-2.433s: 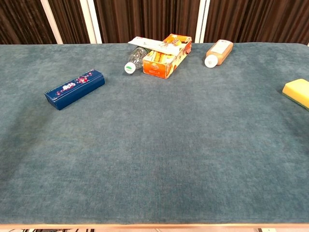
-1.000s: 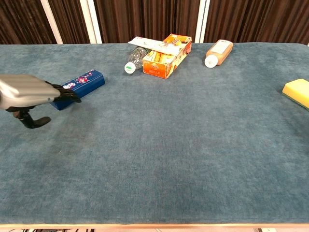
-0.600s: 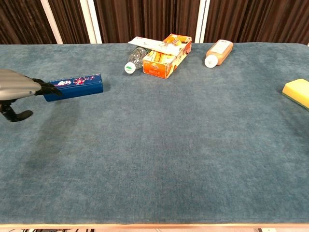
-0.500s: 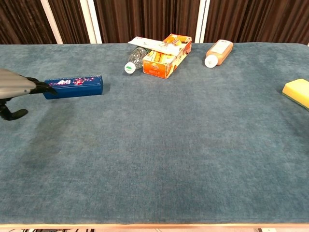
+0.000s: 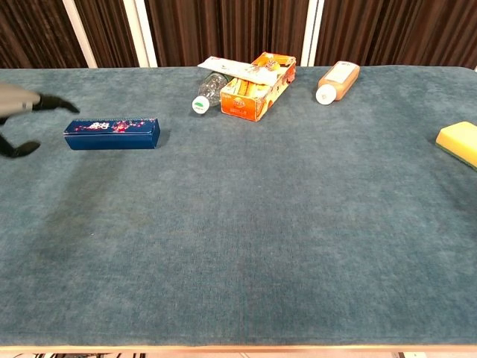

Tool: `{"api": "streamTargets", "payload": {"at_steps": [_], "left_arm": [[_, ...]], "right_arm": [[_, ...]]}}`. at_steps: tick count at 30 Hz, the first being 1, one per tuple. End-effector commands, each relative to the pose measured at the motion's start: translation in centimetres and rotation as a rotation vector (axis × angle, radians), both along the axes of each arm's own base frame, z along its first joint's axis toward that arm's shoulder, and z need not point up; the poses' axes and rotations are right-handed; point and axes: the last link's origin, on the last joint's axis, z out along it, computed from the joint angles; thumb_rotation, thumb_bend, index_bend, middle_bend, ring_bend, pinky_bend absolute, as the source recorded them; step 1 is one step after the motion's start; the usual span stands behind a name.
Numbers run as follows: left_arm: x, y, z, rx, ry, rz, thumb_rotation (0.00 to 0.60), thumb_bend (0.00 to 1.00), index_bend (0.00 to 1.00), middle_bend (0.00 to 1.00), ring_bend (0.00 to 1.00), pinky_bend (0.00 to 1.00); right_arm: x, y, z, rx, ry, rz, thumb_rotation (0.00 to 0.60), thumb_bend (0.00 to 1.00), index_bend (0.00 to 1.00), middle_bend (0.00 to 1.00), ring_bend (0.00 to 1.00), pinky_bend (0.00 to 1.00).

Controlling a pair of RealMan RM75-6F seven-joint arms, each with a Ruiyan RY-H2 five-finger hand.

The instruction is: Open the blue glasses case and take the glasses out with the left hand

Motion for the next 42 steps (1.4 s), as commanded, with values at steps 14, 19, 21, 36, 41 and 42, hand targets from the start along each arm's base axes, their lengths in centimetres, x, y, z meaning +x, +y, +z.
{"api": "streamTargets", "payload": {"at_steps": [14, 19, 21, 36, 41, 42], "left_arm": [[3.6, 5.6, -3.0, -0.079, 0.07, 0.037, 0.6, 0.42, 0.0, 0.0, 0.0, 0.08], [4.1, 6.1, -4.1, -0.096, 0.087, 0.05, 0.6, 0.42, 0.0, 0.0, 0.0, 0.08], [4.1, 6.3, -4.3, -0.099, 0.088, 0.058, 0.6, 0.42, 0.0, 0.0, 0.0, 0.08], [3.3, 7.2, -5.0, -0.091, 0.073, 0.099, 0.6, 0.42, 0.0, 0.0, 0.0, 0.08], [3.4, 6.7, -5.3, -0.112, 0.069, 0.097, 0.6, 0.42, 0.0, 0.0, 0.0, 0.09], [3.4, 6.6, -5.3, -0.117, 0.067, 0.097, 0.6, 0.42, 0.0, 0.0, 0.0, 0.09]], "right_arm": [[-0.1, -0.1, 0.1, 0.001, -0.014, -0.01, 0.6, 0.13, 0.0, 0.0, 0.0, 0.19], [-0.1, -0.1, 0.1, 0.001, -0.016, -0.016, 0.6, 0.13, 0.0, 0.0, 0.0, 0.19], [-0.1, -0.1, 0.1, 0.001, -0.016, -0.017, 0.6, 0.13, 0.0, 0.0, 0.0, 0.19], [-0.1, -0.1, 0.1, 0.0, -0.013, -0.022, 0.6, 0.13, 0.0, 0.0, 0.0, 0.19], [-0.2, -0.1, 0.1, -0.001, -0.012, -0.024, 0.6, 0.13, 0.0, 0.0, 0.0, 0.19], [-0.2, -0.1, 0.1, -0.001, -0.012, -0.024, 0.6, 0.13, 0.0, 0.0, 0.0, 0.19]]}}
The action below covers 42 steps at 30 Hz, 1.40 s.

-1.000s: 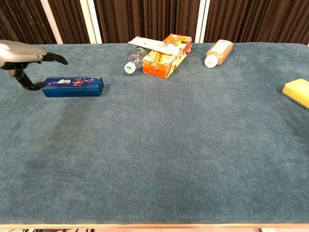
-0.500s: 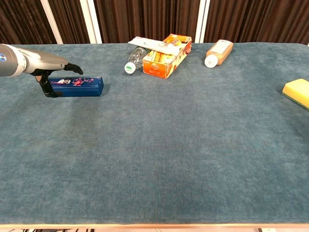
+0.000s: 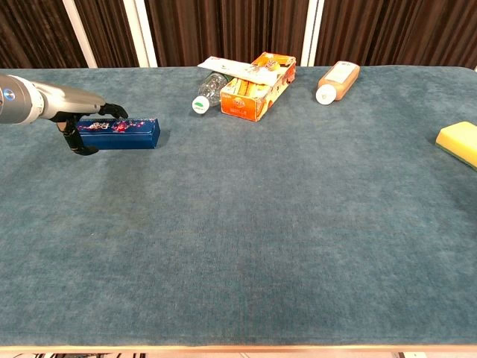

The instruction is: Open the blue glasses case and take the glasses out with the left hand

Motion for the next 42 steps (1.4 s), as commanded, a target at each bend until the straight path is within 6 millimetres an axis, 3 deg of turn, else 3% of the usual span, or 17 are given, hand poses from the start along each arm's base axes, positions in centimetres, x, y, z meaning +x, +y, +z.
{"api": "streamTargets", "payload": {"at_steps": [1, 8, 23, 30, 42], "left_arm": [[0.0, -0.5, 0.0, -0.012, -0.004, -0.001, 0.6, 0.42, 0.0, 0.0, 0.0, 0.09], [-0.4, -2.3, 0.3, -0.034, -0.019, -0.001, 0.6, 0.42, 0.0, 0.0, 0.0, 0.09], [-3.5, -8.4, 3.0, -0.038, -0.064, 0.059, 0.6, 0.42, 0.0, 0.0, 0.0, 0.1], [-4.0, -8.6, 3.9, 0.005, -0.084, 0.053, 0.6, 0.41, 0.0, 0.0, 0.0, 0.09], [-3.5, -8.3, 5.3, 0.195, -0.128, 0.015, 0.6, 0.26, 0.0, 0.01, 0.0, 0.09]], "right_arm": [[0.0, 0.0, 0.0, 0.0, 0.0, 0.0, 0.6, 0.13, 0.0, 0.0, 0.0, 0.19], [0.0, 0.1, 0.1, -0.002, -0.001, 0.003, 0.6, 0.13, 0.0, 0.0, 0.0, 0.19], [0.1, 0.2, 0.0, -0.004, 0.004, 0.011, 0.6, 0.13, 0.0, 0.0, 0.0, 0.19], [0.2, 0.2, 0.0, -0.006, 0.003, 0.013, 0.6, 0.13, 0.0, 0.0, 0.0, 0.19], [0.2, 0.2, 0.1, -0.004, 0.001, 0.018, 0.6, 0.13, 0.0, 0.0, 0.0, 0.19]]}}
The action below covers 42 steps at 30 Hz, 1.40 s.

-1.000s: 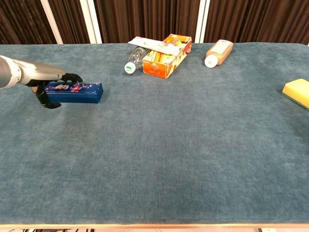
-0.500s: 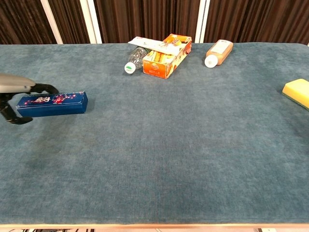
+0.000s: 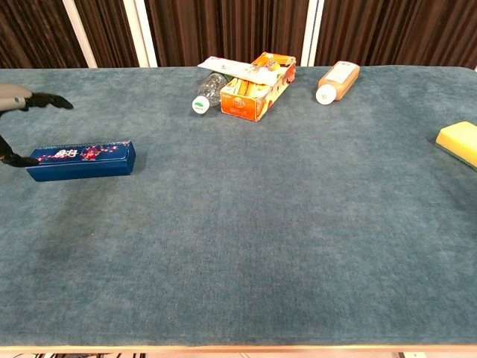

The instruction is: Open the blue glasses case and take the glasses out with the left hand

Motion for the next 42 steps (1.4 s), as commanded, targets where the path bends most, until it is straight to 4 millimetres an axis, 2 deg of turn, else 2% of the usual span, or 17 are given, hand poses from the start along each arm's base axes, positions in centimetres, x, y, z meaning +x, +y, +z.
{"api": "streamTargets", "payload": {"at_steps": [1, 9, 18, 29, 42], "left_arm": [[-0.1, -0.2, -0.1, 0.032, 0.009, 0.005, 0.6, 0.26, 0.0, 0.03, 0.0, 0.09], [-0.3, 0.1, -0.9, 0.057, 0.036, 0.031, 0.6, 0.28, 0.0, 0.22, 0.0, 0.1], [-0.3, 1.2, -2.0, 0.052, 0.054, 0.044, 0.6, 0.34, 0.0, 0.24, 0.0, 0.1], [0.3, 1.7, -3.4, 0.024, 0.069, 0.025, 0.6, 0.35, 0.0, 0.23, 0.0, 0.1], [0.4, 1.7, -3.8, 0.014, 0.069, 0.029, 0.6, 0.36, 0.0, 0.24, 0.0, 0.1]], "right_arm": [[0.0, 0.0, 0.0, 0.0, 0.001, 0.002, 0.6, 0.13, 0.0, 0.0, 0.0, 0.19], [0.0, 0.0, 0.0, 0.002, 0.0, 0.001, 0.6, 0.13, 0.0, 0.0, 0.0, 0.19], [0.0, 0.0, 0.0, 0.0, -0.004, -0.001, 0.6, 0.13, 0.0, 0.0, 0.0, 0.19], [0.0, 0.0, 0.0, -0.001, -0.006, -0.001, 0.6, 0.13, 0.0, 0.0, 0.0, 0.19], [0.0, 0.0, 0.0, -0.002, -0.003, 0.001, 0.6, 0.13, 0.0, 0.0, 0.0, 0.19]]}}
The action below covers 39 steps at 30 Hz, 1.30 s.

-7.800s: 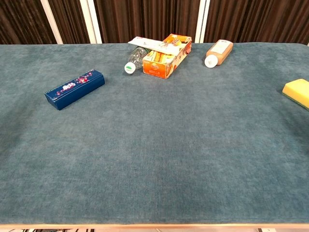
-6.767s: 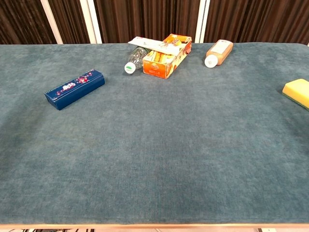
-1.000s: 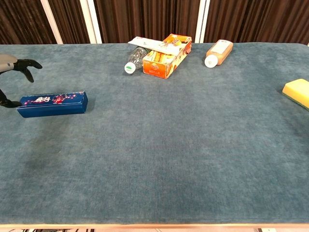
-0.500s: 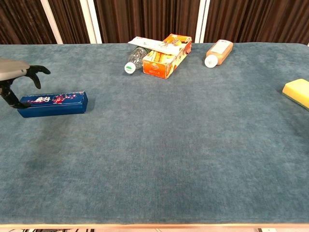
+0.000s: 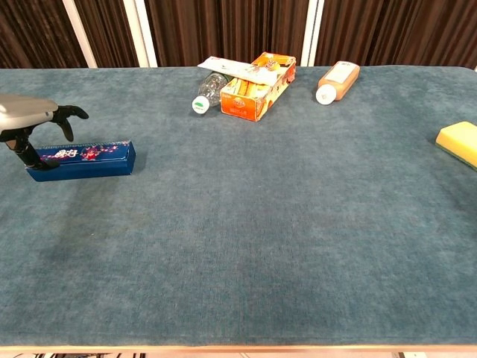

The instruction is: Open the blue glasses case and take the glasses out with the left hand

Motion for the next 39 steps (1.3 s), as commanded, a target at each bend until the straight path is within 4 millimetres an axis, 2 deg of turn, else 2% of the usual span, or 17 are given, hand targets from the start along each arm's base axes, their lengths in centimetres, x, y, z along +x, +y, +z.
{"api": "streamTargets", "payload": {"at_steps": [1, 25, 39], "left_arm": [[-0.02, 0.02, -0.04, 0.0, 0.0, 0.001, 0.6, 0.36, 0.0, 0.24, 0.0, 0.1], [-0.09, 0.18, -0.63, -0.011, 0.0, 0.006, 0.6, 0.38, 0.0, 0.27, 0.0, 0.1], [-0.03, 0.25, -0.54, -0.006, -0.012, 0.004, 0.6, 0.44, 0.0, 0.29, 0.0, 0.11]], "right_arm": [[-0.01, 0.0, 0.0, 0.0, 0.0, 0.0, 0.6, 0.13, 0.0, 0.0, 0.0, 0.19], [0.0, -0.01, 0.03, -0.003, 0.0, 0.001, 0.6, 0.13, 0.0, 0.0, 0.0, 0.19], [0.0, -0.02, 0.03, -0.003, 0.001, 0.0, 0.6, 0.13, 0.0, 0.0, 0.0, 0.19]]}}
